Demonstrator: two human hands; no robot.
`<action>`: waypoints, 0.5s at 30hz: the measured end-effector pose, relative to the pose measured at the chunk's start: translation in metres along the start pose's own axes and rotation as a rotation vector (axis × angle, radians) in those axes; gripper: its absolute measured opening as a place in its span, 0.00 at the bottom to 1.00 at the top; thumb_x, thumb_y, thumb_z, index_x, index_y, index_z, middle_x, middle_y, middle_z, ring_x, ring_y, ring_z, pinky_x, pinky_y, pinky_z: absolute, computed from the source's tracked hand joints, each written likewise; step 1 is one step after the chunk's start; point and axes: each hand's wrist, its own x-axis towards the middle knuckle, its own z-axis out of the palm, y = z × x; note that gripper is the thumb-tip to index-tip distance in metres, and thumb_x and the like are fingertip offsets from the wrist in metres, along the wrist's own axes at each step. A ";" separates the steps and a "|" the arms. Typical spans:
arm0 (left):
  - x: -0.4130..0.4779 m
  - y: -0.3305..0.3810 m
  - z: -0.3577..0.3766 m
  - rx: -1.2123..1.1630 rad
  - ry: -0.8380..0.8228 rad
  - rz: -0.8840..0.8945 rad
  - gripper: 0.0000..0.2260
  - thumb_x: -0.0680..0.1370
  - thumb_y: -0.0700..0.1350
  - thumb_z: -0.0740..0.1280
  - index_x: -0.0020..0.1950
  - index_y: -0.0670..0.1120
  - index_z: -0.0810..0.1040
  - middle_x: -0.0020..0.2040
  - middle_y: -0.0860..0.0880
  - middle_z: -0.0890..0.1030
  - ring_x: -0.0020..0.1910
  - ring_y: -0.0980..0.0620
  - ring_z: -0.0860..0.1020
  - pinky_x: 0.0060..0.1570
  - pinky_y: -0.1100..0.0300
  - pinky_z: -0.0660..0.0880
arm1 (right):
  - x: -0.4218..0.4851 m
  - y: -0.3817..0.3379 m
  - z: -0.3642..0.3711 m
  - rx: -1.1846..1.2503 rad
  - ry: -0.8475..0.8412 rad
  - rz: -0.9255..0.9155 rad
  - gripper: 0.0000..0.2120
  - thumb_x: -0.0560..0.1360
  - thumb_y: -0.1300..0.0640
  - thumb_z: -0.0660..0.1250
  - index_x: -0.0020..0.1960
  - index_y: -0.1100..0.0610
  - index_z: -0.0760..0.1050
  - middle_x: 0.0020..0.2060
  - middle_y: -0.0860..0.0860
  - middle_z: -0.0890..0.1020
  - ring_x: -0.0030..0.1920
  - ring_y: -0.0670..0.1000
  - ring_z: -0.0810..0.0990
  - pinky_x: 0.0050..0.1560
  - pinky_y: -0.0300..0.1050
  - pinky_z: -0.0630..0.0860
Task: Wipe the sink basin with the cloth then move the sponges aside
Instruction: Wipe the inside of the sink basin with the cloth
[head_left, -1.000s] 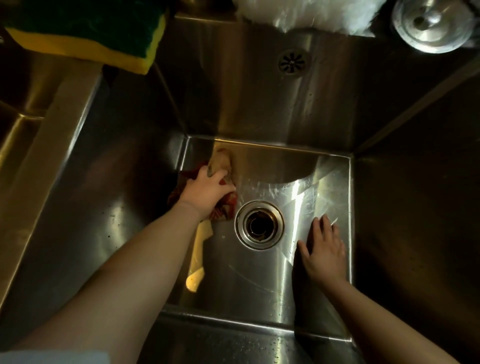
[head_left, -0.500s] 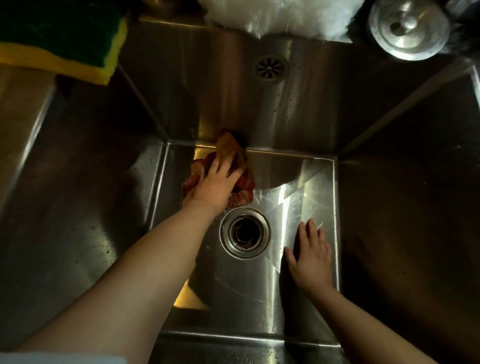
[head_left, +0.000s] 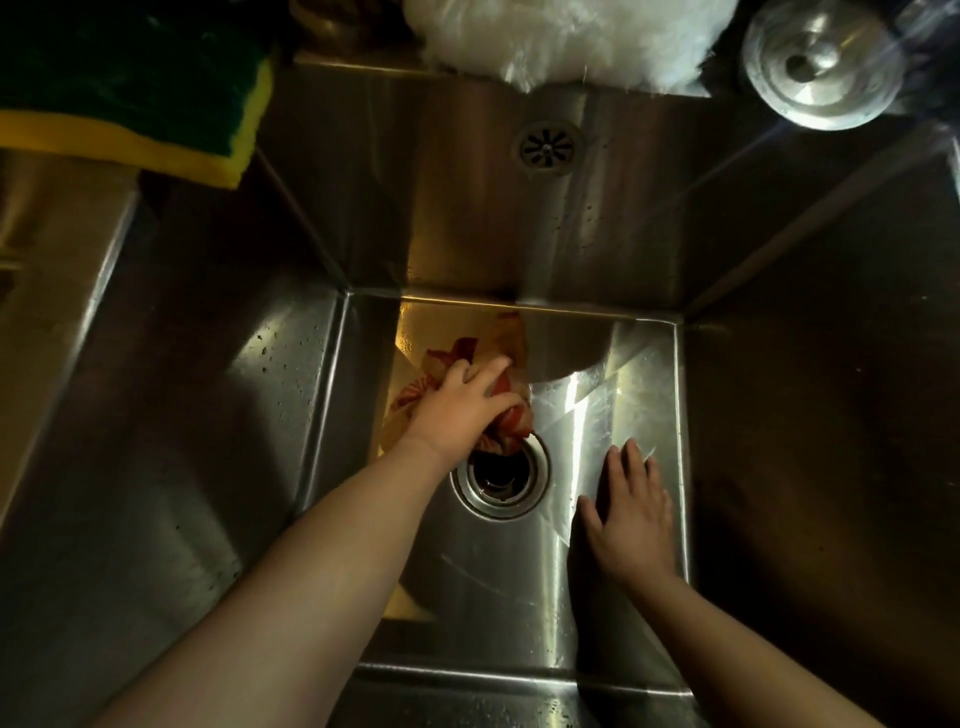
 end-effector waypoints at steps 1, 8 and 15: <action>-0.001 -0.005 -0.001 0.001 -0.001 -0.013 0.29 0.74 0.39 0.67 0.70 0.59 0.62 0.77 0.52 0.44 0.74 0.37 0.48 0.64 0.41 0.68 | 0.000 0.000 0.000 -0.001 -0.002 0.001 0.35 0.77 0.44 0.58 0.77 0.51 0.43 0.77 0.49 0.42 0.76 0.54 0.38 0.74 0.59 0.48; -0.030 -0.044 -0.008 0.003 -0.048 -0.262 0.29 0.75 0.40 0.66 0.71 0.58 0.61 0.77 0.52 0.42 0.73 0.35 0.48 0.66 0.39 0.65 | -0.002 -0.003 -0.002 -0.008 0.001 0.008 0.35 0.78 0.45 0.58 0.77 0.52 0.44 0.77 0.49 0.42 0.76 0.55 0.38 0.74 0.57 0.48; -0.060 -0.053 -0.007 0.007 -0.092 -0.267 0.30 0.76 0.35 0.62 0.74 0.57 0.60 0.77 0.52 0.40 0.74 0.37 0.47 0.70 0.44 0.61 | -0.002 -0.004 -0.004 -0.010 0.000 -0.002 0.34 0.78 0.46 0.58 0.77 0.54 0.46 0.77 0.51 0.44 0.76 0.57 0.41 0.74 0.57 0.50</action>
